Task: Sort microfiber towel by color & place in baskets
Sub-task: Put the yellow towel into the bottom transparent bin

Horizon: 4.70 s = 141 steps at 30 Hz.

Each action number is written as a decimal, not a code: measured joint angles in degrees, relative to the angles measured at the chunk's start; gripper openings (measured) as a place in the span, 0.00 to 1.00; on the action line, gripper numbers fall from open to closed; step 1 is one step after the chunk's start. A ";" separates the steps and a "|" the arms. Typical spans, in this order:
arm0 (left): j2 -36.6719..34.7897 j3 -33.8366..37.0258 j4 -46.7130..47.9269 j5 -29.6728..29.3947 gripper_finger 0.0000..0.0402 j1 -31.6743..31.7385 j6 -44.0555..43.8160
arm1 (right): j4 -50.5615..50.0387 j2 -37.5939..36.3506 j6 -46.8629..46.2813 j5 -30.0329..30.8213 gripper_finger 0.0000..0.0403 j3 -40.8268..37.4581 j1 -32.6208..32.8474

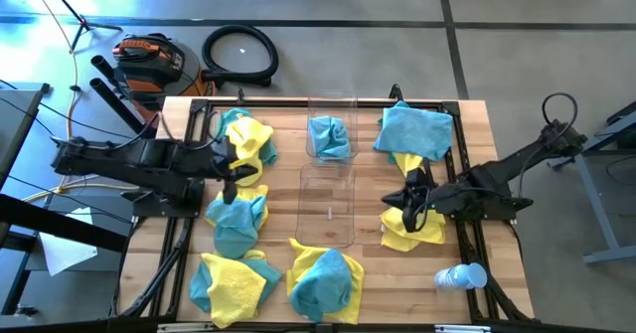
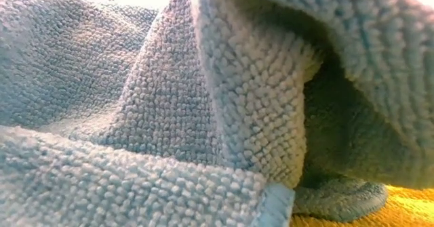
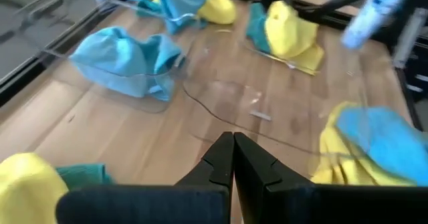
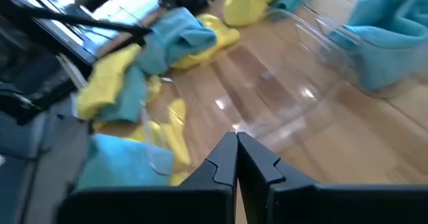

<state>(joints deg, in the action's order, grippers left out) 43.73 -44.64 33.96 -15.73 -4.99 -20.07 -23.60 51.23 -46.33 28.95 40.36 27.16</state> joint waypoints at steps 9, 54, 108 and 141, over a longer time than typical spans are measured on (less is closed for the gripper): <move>18.57 -17.31 15.93 -5.19 0.00 -0.18 -18.59 | -12.52 -9.37 4.57 -3.45 0.00 -0.04 2.91; 37.44 -12.46 23.65 -0.87 0.38 36.18 2.39 | -21.66 -21.58 0.74 15.19 0.00 -0.02 4.00; 55.58 -70.43 30.91 -15.17 0.00 -10.37 -8.12 | -27.90 -21.58 1.85 10.53 0.00 -0.02 4.02; 83.76 -70.40 38.55 5.20 0.00 -1.55 5.95 | -27.99 -21.58 1.36 7.89 0.00 -0.01 4.02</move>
<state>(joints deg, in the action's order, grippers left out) 127.49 -115.04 72.51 -10.54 -6.55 -14.13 -51.59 29.65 -44.97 36.84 40.35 31.18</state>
